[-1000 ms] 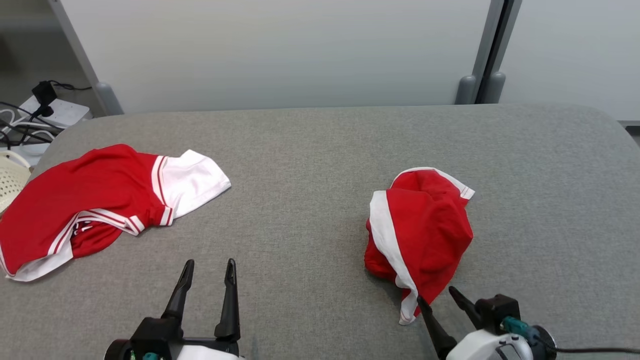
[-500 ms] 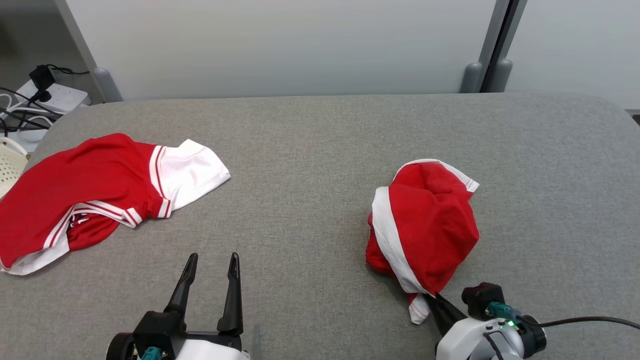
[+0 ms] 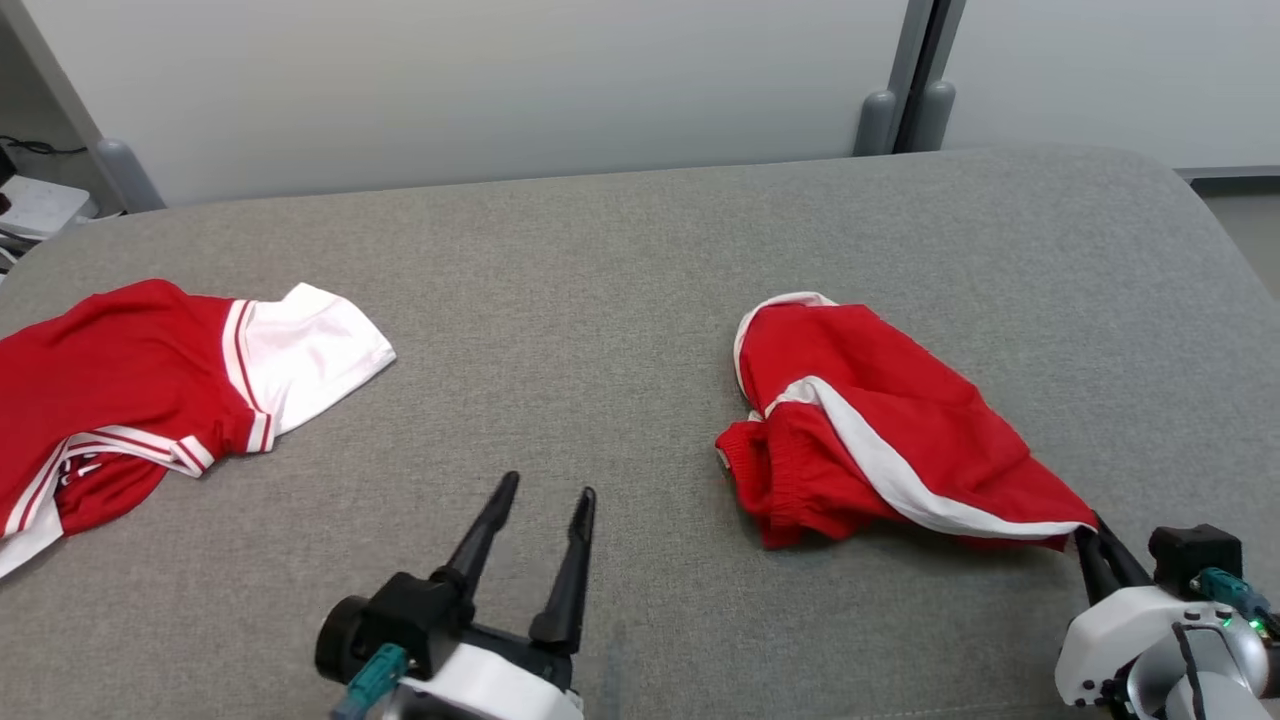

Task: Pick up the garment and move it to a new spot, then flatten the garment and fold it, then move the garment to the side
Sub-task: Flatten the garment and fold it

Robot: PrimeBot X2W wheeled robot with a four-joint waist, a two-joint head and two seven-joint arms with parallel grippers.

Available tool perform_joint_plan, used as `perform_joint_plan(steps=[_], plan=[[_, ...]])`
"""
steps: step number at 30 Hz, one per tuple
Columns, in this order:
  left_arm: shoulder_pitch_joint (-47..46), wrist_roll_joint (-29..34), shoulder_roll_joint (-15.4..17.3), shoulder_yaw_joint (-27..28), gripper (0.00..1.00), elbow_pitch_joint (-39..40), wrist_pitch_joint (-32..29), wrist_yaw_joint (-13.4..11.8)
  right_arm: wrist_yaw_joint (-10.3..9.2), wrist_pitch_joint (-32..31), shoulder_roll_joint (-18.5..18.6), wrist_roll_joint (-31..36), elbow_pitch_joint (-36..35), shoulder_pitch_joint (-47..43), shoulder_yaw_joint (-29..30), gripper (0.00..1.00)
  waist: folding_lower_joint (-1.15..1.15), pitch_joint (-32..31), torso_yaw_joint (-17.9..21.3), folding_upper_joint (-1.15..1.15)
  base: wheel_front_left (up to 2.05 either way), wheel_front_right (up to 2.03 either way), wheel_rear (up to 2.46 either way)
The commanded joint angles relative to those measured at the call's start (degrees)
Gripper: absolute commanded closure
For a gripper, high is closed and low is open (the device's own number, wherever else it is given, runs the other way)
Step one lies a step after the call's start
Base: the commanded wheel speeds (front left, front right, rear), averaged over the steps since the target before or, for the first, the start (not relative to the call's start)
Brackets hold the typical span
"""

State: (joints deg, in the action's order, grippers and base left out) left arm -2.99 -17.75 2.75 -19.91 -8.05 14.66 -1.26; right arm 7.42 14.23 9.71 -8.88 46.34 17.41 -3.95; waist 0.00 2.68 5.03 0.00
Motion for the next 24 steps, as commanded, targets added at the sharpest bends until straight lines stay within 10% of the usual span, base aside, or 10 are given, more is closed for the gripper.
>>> perform_joint_plan(steps=[1, 10, 24], plan=[[-3.7, -0.9, 0.1, 0.0, 0.0, -0.4, 0.3, 1.5, 0.07, 0.8, 0.3, 2.0, -2.0, -0.2, 0.8, 1.0, 0.0, 0.5, 0.8, 0.0, 0.0, 0.0, 0.0], [-13.1, -8.8, 0.1, -11.0, 0.0, -7.7, 0.3, 3.8, 0.07, 0.8, -1.2, 13.9, -3.9, -1.4, 8.9, 1.0, 0.0, 3.7, 2.4, 0.0, 0.0, 0.0, 0.0], [-35.8, -39.9, 0.1, -27.0, 0.0, -22.3, -10.6, -5.5, 0.07, 0.8, -4.8, 14.2, -2.3, -0.1, 5.7, 1.0, 0.0, 7.3, 6.8, 0.0, 0.0, 0.0, 0.0]])
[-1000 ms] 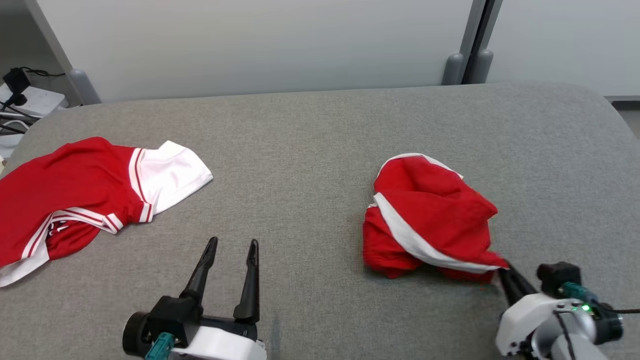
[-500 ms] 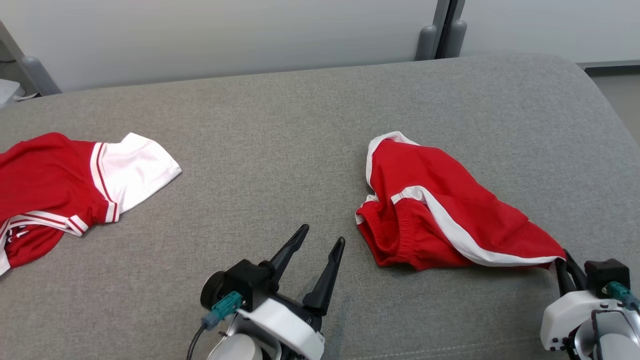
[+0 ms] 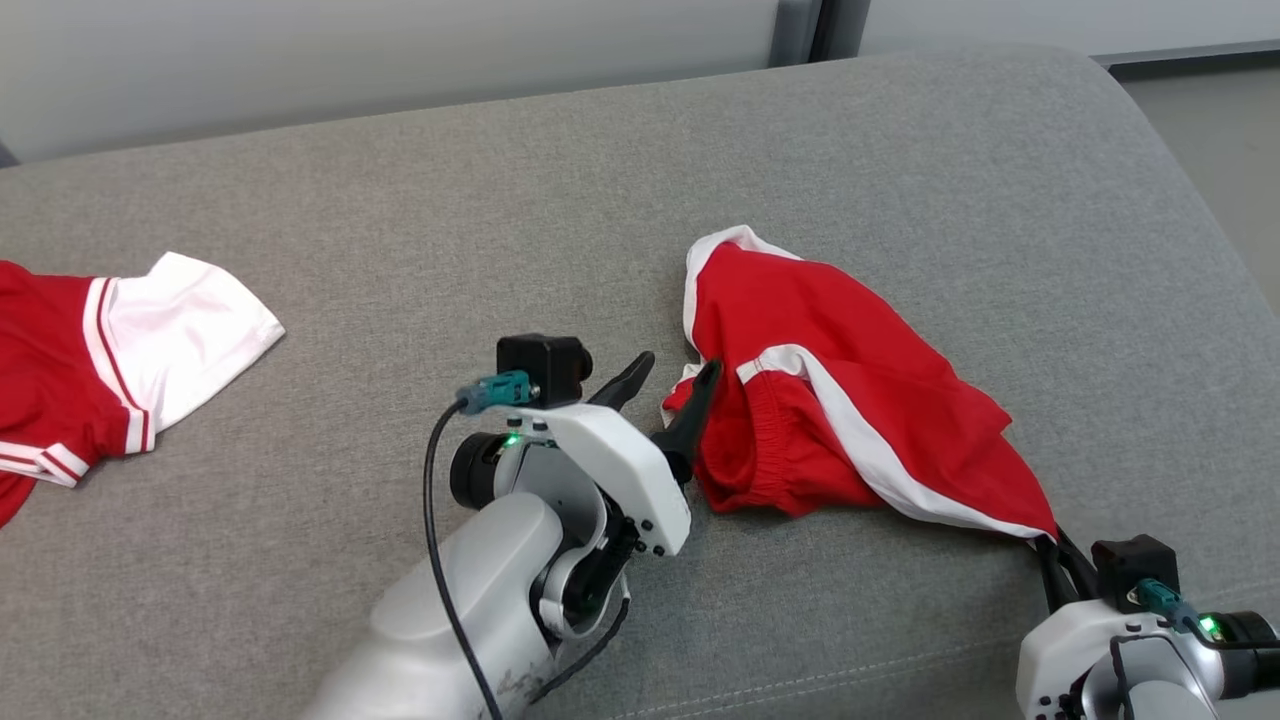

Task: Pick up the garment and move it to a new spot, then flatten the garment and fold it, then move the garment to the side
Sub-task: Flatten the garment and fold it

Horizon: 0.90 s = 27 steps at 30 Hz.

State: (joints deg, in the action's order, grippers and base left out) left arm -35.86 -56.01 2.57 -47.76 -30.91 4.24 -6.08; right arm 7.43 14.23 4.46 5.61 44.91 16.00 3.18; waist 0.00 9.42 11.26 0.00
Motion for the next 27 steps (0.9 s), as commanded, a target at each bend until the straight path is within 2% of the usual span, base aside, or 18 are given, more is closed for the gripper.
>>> perform_joint_plan(steps=[1, 3, 6, 11, 17, 18, 19, 21, 24, 26, 27], plan=[[-4.3, -3.6, 0.3, -0.3, 0.0, -0.5, -0.9, -1.4, 0.06, 0.8, 0.3, -0.4, -0.8, 1.5, -1.7, 1.0, 0.0, 0.8, 0.8, 0.0, 0.0, 0.0, 0.0], [-9.8, -10.4, 0.3, -7.6, 0.0, -4.9, -3.3, -3.6, 0.06, 0.8, -0.3, -1.4, -0.6, 2.6, -3.2, 1.0, 0.0, 2.2, 2.0, 0.0, 0.0, 0.0, 0.0], [-12.4, -13.4, 0.3, -11.2, 0.0, -6.5, -2.3, -4.8, 0.06, 0.8, -0.5, -2.1, -0.3, 3.1, -4.3, 1.0, 0.0, 3.1, 2.8, 0.0, 0.0, 0.0, 0.0], [-16.0, -16.8, 0.3, -16.5, 0.0, -8.8, 0.7, -6.8, 0.06, 0.8, -0.9, -3.4, 0.0, 4.4, -5.9, 1.0, 0.0, 4.3, 4.5, 0.0, 0.0, 0.0, 0.0], [-18.9, -17.5, 0.3, -22.9, 0.0, -10.4, 3.2, -7.6, 0.06, 0.8, -1.2, -4.8, -0.1, 5.2, -6.7, 1.0, 0.0, 5.6, 6.2, 0.0, 0.0, 0.0, 0.0], [-19.1, -17.3, 0.3, -23.5, 0.05, -10.6, 3.3, -7.6, 0.06, 0.8, -1.2, -5.1, -0.1, 5.3, -6.7, 1.0, 0.0, 5.9, 6.5, 0.0, 0.0, 0.0, 0.0], [-19.2, -17.1, 0.3, -24.0, 0.16, -10.8, 3.4, -7.6, 0.06, 0.8, -1.3, -5.3, -0.2, 5.4, -6.8, 1.0, 0.0, 6.1, 6.6, 0.0, 0.0, 0.0, 0.0], [-19.4, -16.3, 0.3, -24.8, 0.5, -11.4, 3.3, -7.8, 0.06, 0.8, -1.3, -5.7, -0.3, 5.5, -7.0, 1.0, 0.0, 6.5, 7.0, 0.0, 0.0, 0.0, 0.0], [-19.3, -14.6, 0.3, -25.3, 0.67, -12.6, 3.0, -8.1, 0.06, 0.8, -1.4, -6.2, -0.5, 5.5, -7.2, 1.0, 0.0, 6.9, 7.4, 0.0, 0.0, 0.0, 0.0], [-18.9, -14.4, 0.3, -25.4, 0.73, -12.8, 2.5, -7.6, 0.06, 0.8, -1.4, -6.5, -0.6, 5.5, -7.2, 1.0, 0.0, 7.1, 7.5, 0.0, 0.0, 0.0, 0.0], [-18.8, -14.2, 0.3, -25.5, 0.73, -12.9, 2.3, -7.4, 0.06, 0.8, -1.5, -6.6, -0.6, 5.5, -7.2, 1.0, 0.0, 7.2, 7.5, 0.0, 0.0, 0.0, 0.0]])
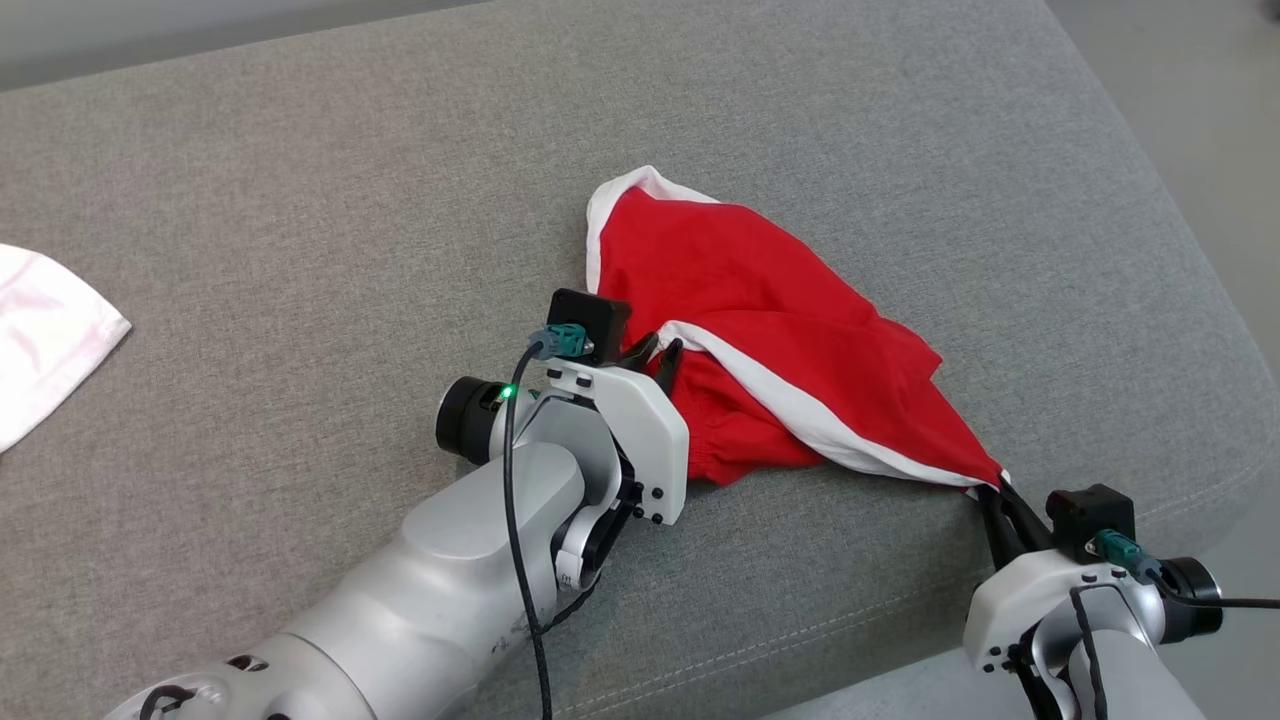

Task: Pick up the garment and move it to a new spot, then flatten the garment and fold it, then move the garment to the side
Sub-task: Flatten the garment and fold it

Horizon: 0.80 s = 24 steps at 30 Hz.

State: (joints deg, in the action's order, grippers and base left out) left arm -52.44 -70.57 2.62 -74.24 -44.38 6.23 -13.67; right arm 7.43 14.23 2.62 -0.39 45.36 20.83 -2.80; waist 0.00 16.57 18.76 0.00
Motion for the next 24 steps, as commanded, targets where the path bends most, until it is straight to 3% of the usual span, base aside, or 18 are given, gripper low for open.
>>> perform_joint_plan(steps=[1, 5, 7, 8, 9, 10, 11, 13, 14, 15, 18, 19, 21, 22, 24], plan=[[-2.1, 0.5, 0.3, 1.0, 0.71, 0.7, 0.2, 0.5, 0.06, 0.8, 0.4, -0.7, -1.0, 0.6, -1.1, 1.0, 0.0, 0.1, 0.0, 0.0, 0.0, 0.0, 0.0], [-1.0, 0.2, 0.3, 0.9, 0.5, 2.8, -0.4, 2.1, 0.06, 0.8, 0.3, -1.1, -1.0, 0.4, -0.6, 1.0, 0.0, -0.1, -0.4, 0.0, 0.0, 0.0, 0.0], [-0.3, 1.1, 0.3, 0.9, 0.18, 3.7, -1.2, 2.3, 0.06, 0.8, 0.3, -1.2, -0.9, 0.4, -0.5, 1.0, 0.0, -0.4, -0.6, 0.0, 0.0, 0.0, 0.0], [0.1, 1.7, 0.3, 0.9, 0.17, 4.1, -1.6, 2.3, 0.06, 0.8, 0.3, -1.3, -0.9, 0.4, -0.6, 1.0, 0.0, -0.5, -0.6, 0.0, 0.0, 0.0, 0.0], [0.5, 2.2, 0.3, 0.9, 0.2, 4.3, -1.8, 2.2, 0.06, 0.8, 0.3, -1.4, -0.9, 0.5, -0.7, 1.0, 0.0, -0.7, -0.6, 0.0, 0.0, 0.0, 0.0], [0.7, 2.5, 0.3, 0.9, 0.32, 4.5, -1.8, 2.0, 0.06, 0.8, 0.3, -1.4, -0.9, 0.6, -0.9, 1.0, 0.0, -0.8, -0.6, 0.0, 0.0, 0.0, 0.0], [1.0, 2.6, 0.3, 0.9, 0.56, 4.6, -1.9, 1.9, 0.06, 0.8, 0.3, -1.5, -1.0, 0.6, -1.0, 1.0, 0.0, -0.9, -0.5, 0.0, 0.0, 0.0, 0.0], [1.4, 3.2, 0.3, 0.9, 0.89, 4.6, -2.1, 1.7, 0.06, 0.8, 0.3, -1.7, -1.1, 0.7, -1.4, 1.0, 0.0, -1.1, -0.5, 0.0, 0.0, 0.0, 0.0], [1.6, 3.7, 0.3, 0.9, 1.0, 4.4, -2.2, 1.4, 0.06, 0.8, 0.3, -1.9, -1.1, 0.8, -1.5, 1.0, 0.0, -1.2, -0.4, 0.0, 0.0, 0.0, 0.0], [1.6, 4.4, 0.3, 0.9, 0.98, 4.1, -2.2, 1.1, 0.06, 0.8, 0.3, -2.0, -1.2, 0.8, -1.7, 1.0, 0.0, -1.2, -0.4, 0.0, 0.0, 0.0, 0.0], [1.8, 6.3, 0.3, 0.9, 0.58, 3.1, -1.9, 0.2, 0.06, 0.8, 0.3, -2.3, -1.2, 0.9, -2.1, 1.0, 0.0, -1.3, -0.2, 0.0, 0.0, 0.0, 0.0], [2.0, 6.4, 0.3, 0.9, 0.56, 3.0, -1.9, 0.2, 0.06, 0.8, 0.3, -2.5, -1.3, 0.9, -2.2, 1.0, 0.0, -1.3, -0.1, 0.0, 0.0, 0.0, 0.0], [2.4, 6.3, 0.3, 0.9, 0.79, 2.9, -2.1, 0.2, 0.06, 0.8, 0.3, -3.0, -1.4, 0.8, -2.4, 1.0, 0.0, -1.3, 0.0, 0.0, 0.0, 0.0, 0.0], [2.6, 6.4, 0.3, 0.9, 0.77, 2.8, -2.1, 0.2, 0.06, 0.8, 0.3, -3.1, -1.4, 0.7, -2.5, 1.0, 0.0, -1.3, 0.0, 0.0, 0.0, 0.0, 0.0], [2.8, 6.8, 0.3, 0.9, 0.52, 2.6, -1.8, -0.1, 0.06, 0.8, 0.3, -3.4, -1.4, 0.6, -2.7, 1.0, 0.0, -1.4, 0.2, 0.0, 0.0, 0.0, 0.0]])
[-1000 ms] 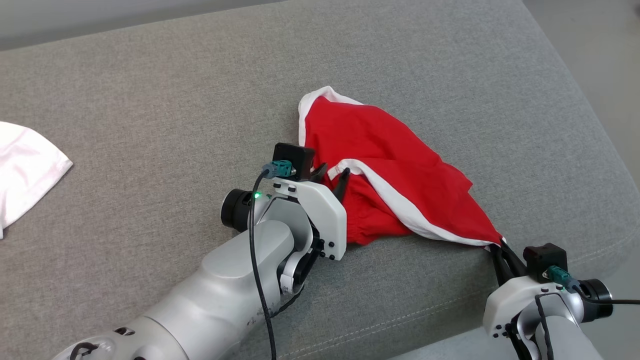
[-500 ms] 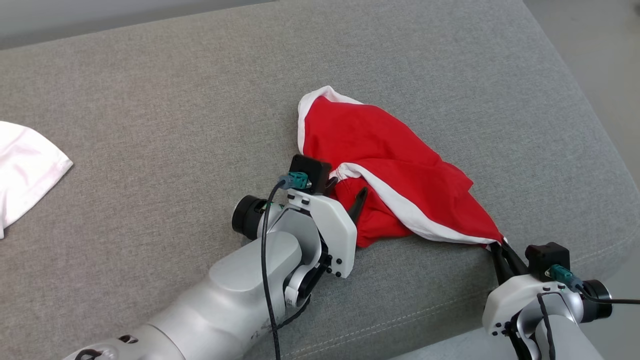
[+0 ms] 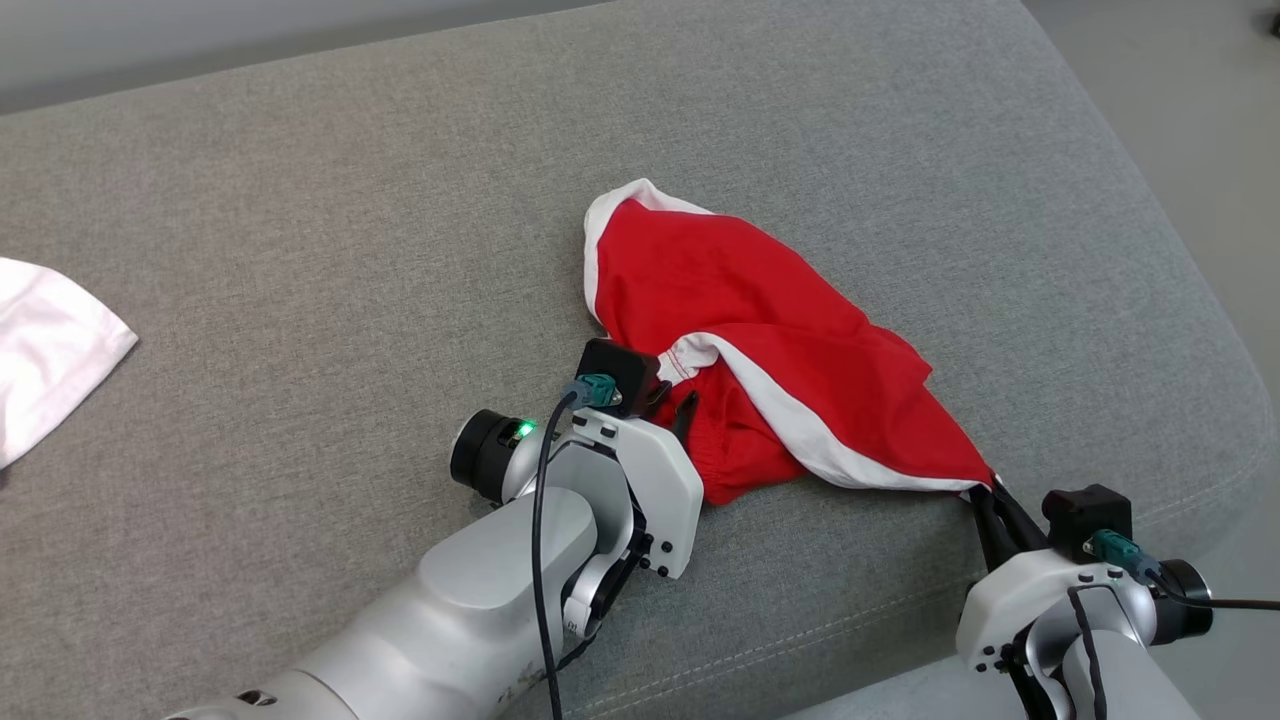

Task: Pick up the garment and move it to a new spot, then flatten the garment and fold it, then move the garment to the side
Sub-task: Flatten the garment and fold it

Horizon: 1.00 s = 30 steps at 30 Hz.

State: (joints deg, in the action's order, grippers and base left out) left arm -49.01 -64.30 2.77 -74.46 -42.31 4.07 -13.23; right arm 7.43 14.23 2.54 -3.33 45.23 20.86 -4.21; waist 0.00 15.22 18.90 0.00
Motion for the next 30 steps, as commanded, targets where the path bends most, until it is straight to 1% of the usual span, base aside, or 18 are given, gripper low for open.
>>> perform_joint_plan(steps=[1, 2, 6, 13, 14, 15, 16, 18, 21, 23, 27, 30], plan=[[-0.5, 0.7, 0.1, 1.1, 0.3, 0.5, 0.9, -0.8, 0.06, 0.8, 0.3, -0.6, -1.2, 0.5, -1.3, 1.0, 0.0, -0.1, 0.1, 0.0, 0.0, 0.0, 0.0], [-0.5, 0.9, 0.1, 1.1, 0.0, 0.5, 1.2, -1.0, 0.06, 0.8, 0.3, -0.8, -1.2, 0.5, -1.4, 1.0, 0.0, -0.1, 0.2, 0.0, 0.0, 0.0, 0.0], [-0.6, 2.2, 0.1, 1.1, 0.0, 0.3, 2.8, -2.0, 0.06, 0.8, 0.3, -1.7, -1.2, 0.5, -1.7, 1.0, 0.0, 0.0, 0.5, 0.0, 0.0, 0.0, 0.0], [-0.8, 3.1, 0.1, 1.1, 0.0, -0.3, 3.6, -2.3, 0.06, 0.8, 0.3, -3.0, -1.3, 0.7, -2.6, 1.0, 0.0, 0.6, 1.1, 0.0, 0.0, 0.0, 0.0], [-0.8, 3.2, 0.1, 1.1, 0.1, -0.4, 3.5, -2.3, 0.06, 0.8, 0.3, -3.1, -1.4, 0.7, -2.7, 1.0, 0.0, 0.7, 1.2, 0.0, 0.0, 0.0, 0.0], [-0.7, 3.1, 0.1, 1.1, 0.23, -0.5, 3.4, -2.3, 0.06, 0.8, 0.3, -3.3, -1.4, 0.7, -2.9, 1.0, 0.0, 0.7, 1.2, 0.0, 0.0, 0.0, 0.0], [-0.6, 3.1, 0.1, 1.1, 0.53, -0.8, 3.0, -2.2, 0.06, 0.8, 0.3, -3.4, -1.4, 0.7, -3.0, 1.0, 0.0, 0.8, 1.3, 0.0, 0.0, 0.0, 0.0], [-0.4, 2.9, 0.1, 1.1, 1.0, -1.3, 2.6, -2.1, 0.06, 0.8, 0.3, -3.7, -1.4, 0.8, -3.2, 1.0, 0.0, 0.9, 1.4, 0.0, 0.0, 0.0, 0.0], [-0.1, 2.9, 0.1, 1.1, 1.0, -2.0, 1.8, -1.4, 0.06, 0.8, 0.5, -4.1, -1.6, 1.0, -3.5, 1.0, 0.0, 0.9, 1.4, 0.0, 0.0, 0.0, 0.0], [0.0, 2.6, 0.1, 1.1, 1.0, -1.9, 2.4, -1.0, 0.06, 0.8, 0.7, -4.3, -1.9, 1.0, -3.6, 1.0, 0.0, 0.8, 1.2, 0.0, 0.0, 0.0, 0.0], [-0.7, 1.0, 0.1, 1.2, 1.0, -1.2, 6.9, -0.6, 0.06, 0.8, 1.3, -4.6, -3.8, 0.7, -2.8, 1.0, 0.0, -0.1, 0.1, 0.0, 0.0, 0.0, 0.0], [-1.8, 0.1, 0.1, 2.2, 1.0, -0.6, 9.8, -0.2, 0.06, 0.8, 1.5, -5.1, -6.2, -0.1, -2.0, 1.0, 0.0, -1.4, -1.6, 0.0, 0.0, 0.0, 0.0]])
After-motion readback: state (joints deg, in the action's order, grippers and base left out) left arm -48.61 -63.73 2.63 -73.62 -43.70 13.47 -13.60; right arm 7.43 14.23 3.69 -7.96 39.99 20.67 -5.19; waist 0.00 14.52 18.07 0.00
